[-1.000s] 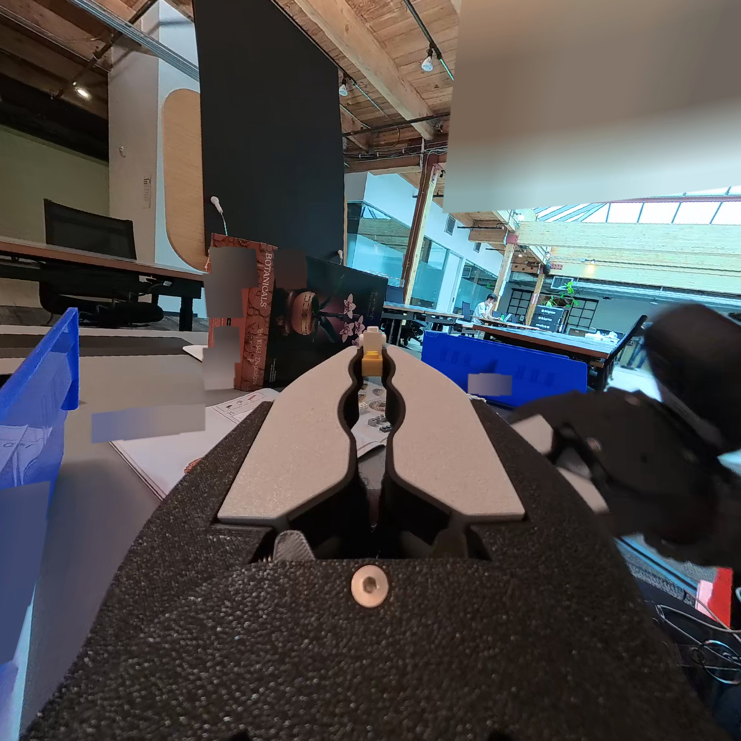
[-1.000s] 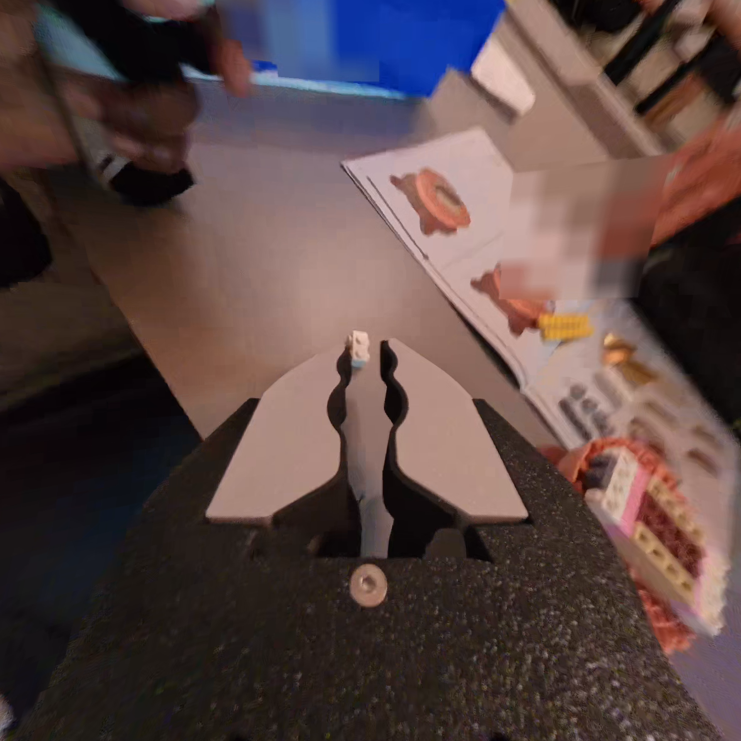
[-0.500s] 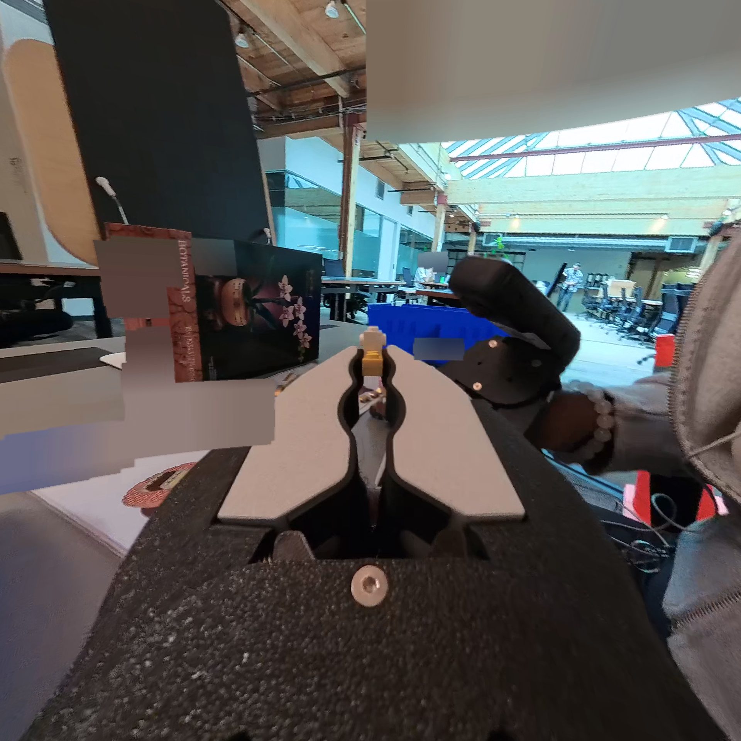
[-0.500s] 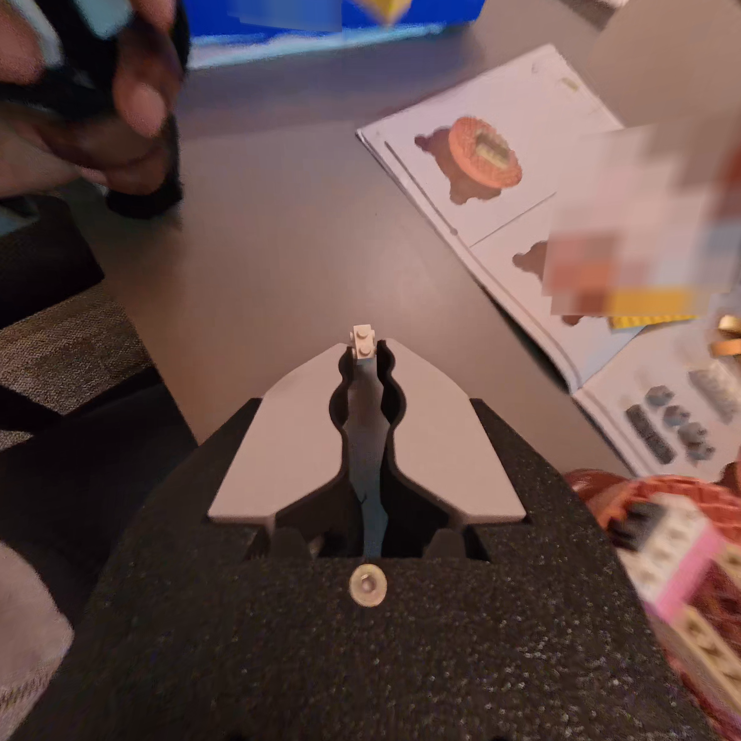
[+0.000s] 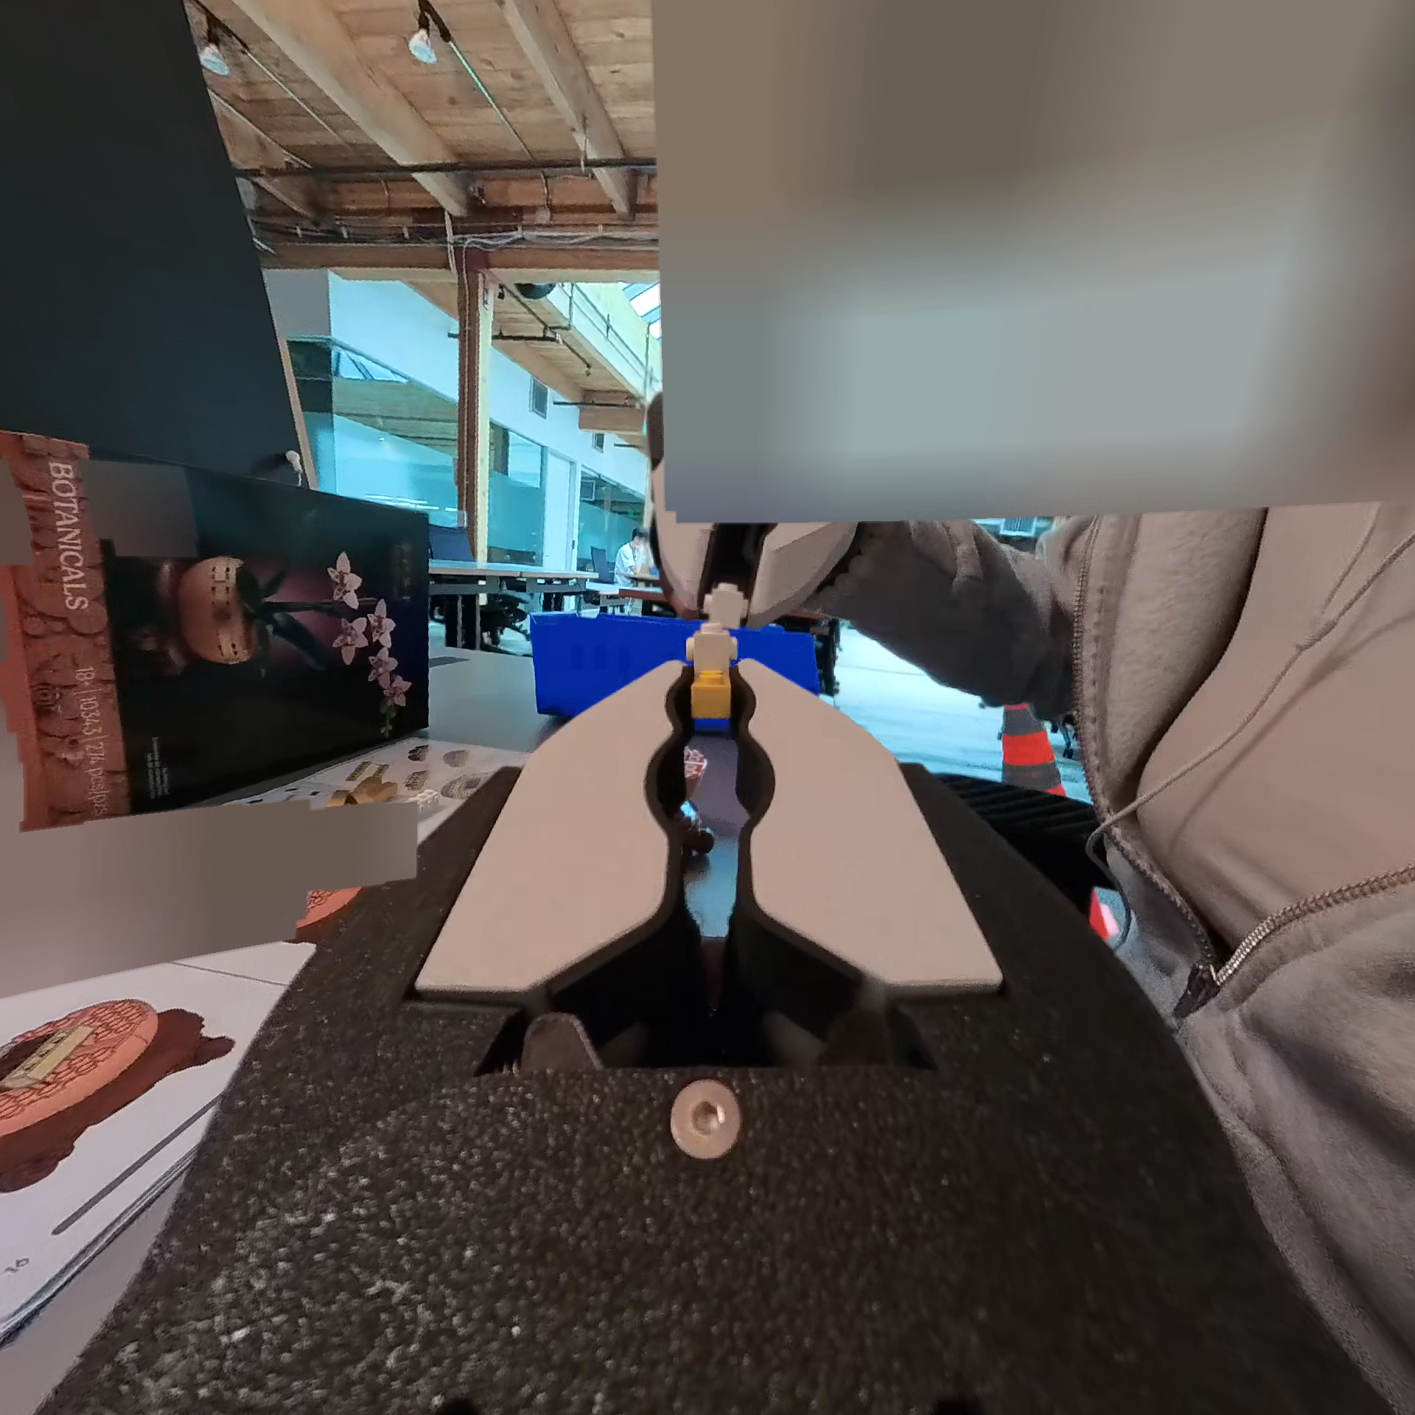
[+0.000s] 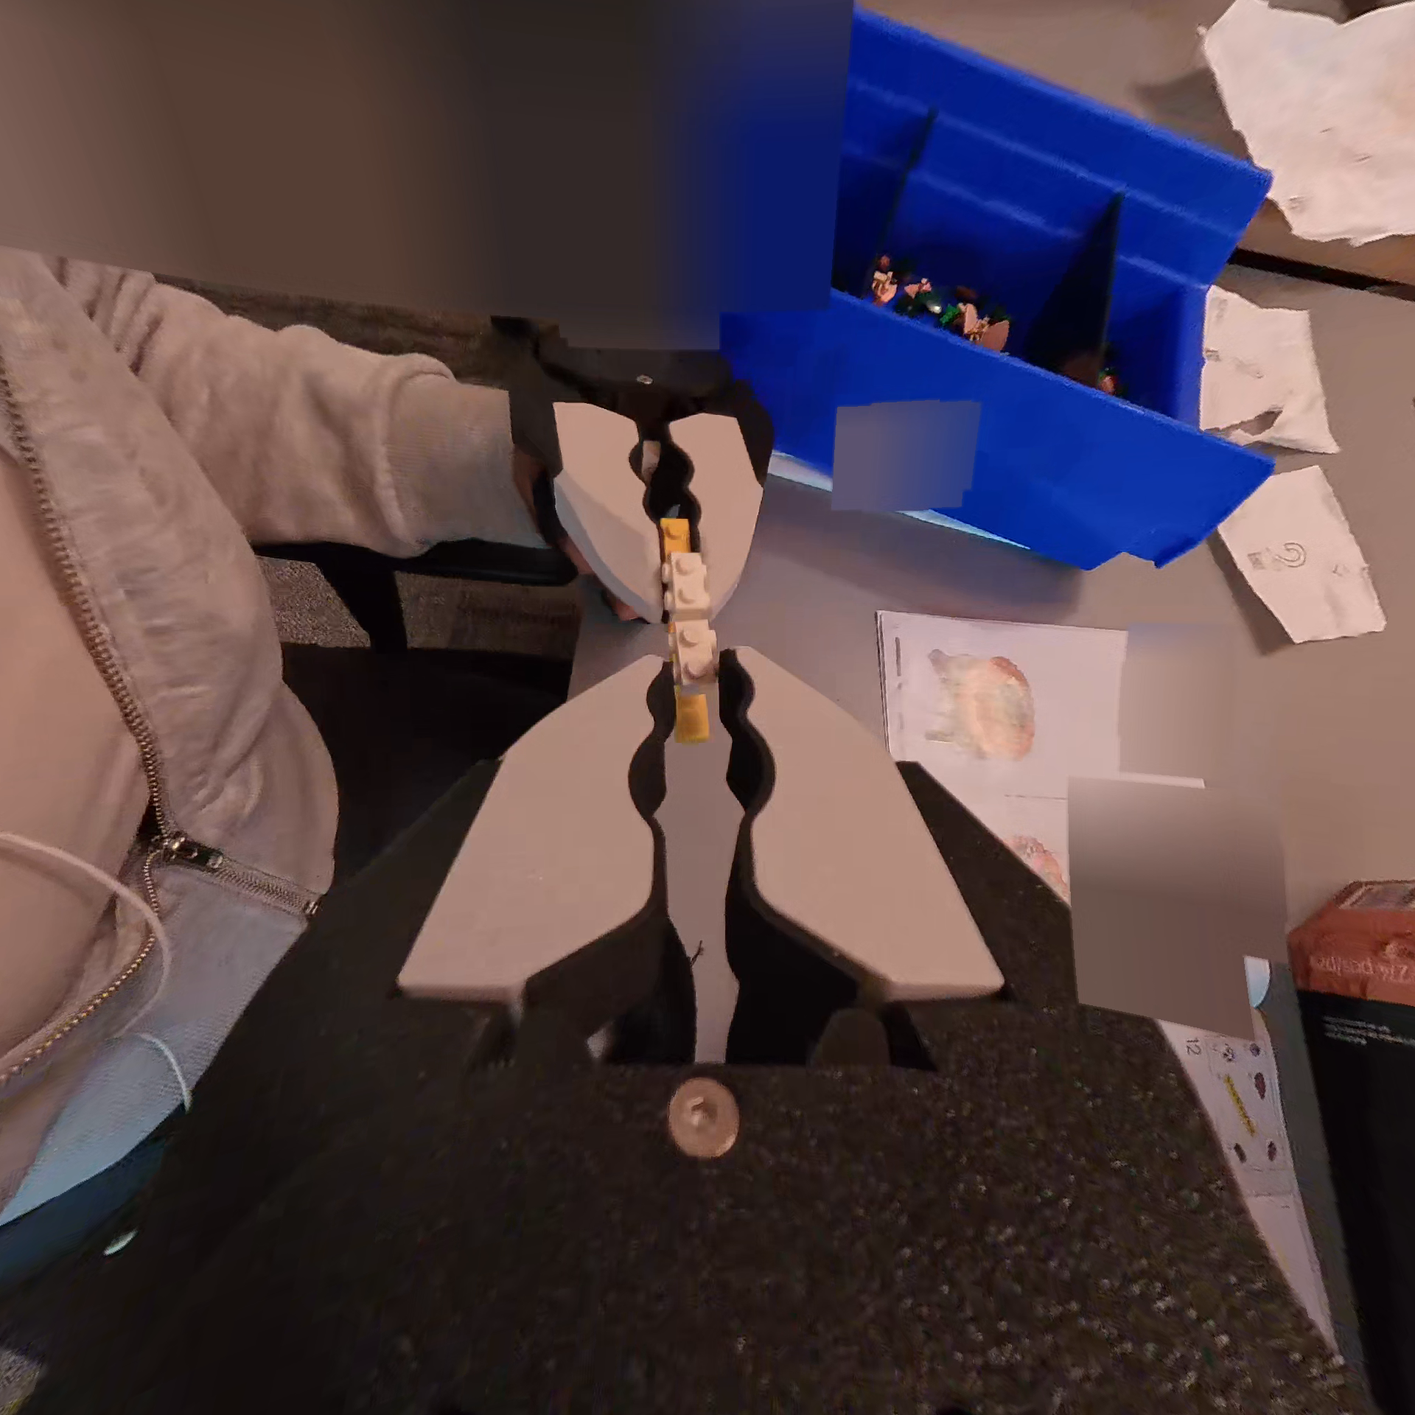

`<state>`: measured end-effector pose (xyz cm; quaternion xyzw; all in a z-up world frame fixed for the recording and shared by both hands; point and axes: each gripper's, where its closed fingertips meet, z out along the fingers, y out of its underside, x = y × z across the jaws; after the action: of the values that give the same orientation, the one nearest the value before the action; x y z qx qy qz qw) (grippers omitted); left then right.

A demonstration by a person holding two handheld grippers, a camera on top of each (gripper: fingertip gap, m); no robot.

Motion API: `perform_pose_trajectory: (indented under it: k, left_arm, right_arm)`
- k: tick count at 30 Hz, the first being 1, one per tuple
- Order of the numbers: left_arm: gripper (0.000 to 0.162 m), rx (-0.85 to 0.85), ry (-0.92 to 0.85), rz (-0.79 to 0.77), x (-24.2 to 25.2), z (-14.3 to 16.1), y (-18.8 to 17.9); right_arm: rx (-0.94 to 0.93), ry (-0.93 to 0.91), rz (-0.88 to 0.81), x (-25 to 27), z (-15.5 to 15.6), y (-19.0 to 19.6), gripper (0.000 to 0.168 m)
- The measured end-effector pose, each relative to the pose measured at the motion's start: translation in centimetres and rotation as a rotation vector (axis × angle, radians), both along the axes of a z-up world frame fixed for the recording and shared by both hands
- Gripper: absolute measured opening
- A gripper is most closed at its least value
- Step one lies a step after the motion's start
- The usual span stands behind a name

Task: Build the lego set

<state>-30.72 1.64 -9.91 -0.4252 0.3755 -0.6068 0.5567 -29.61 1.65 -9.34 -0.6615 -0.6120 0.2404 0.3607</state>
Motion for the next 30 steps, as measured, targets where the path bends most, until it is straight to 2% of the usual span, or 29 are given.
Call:
perform_pose_trajectory:
  k: [4, 19, 30]
  left_arm:
    - [0.007, 0.002, 0.000, -0.004, 0.0, 0.0, -0.1]
    - [0.007, -0.034, -0.027, 0.013, 0.1, 0.2, 0.3]
    - [0.007, -0.117, -0.060, 0.002, 0.0, 0.3, 0.8]
  right_arm:
    - [-0.033, -0.053, 0.015, -0.4, -0.8, 0.0, 0.011]
    - [-0.067, -0.055, -0.004, -0.6, -0.8, 0.4, 0.011]
    - [-0.219, -0.040, -0.040, -0.6, -1.3, 0.8, 0.011]
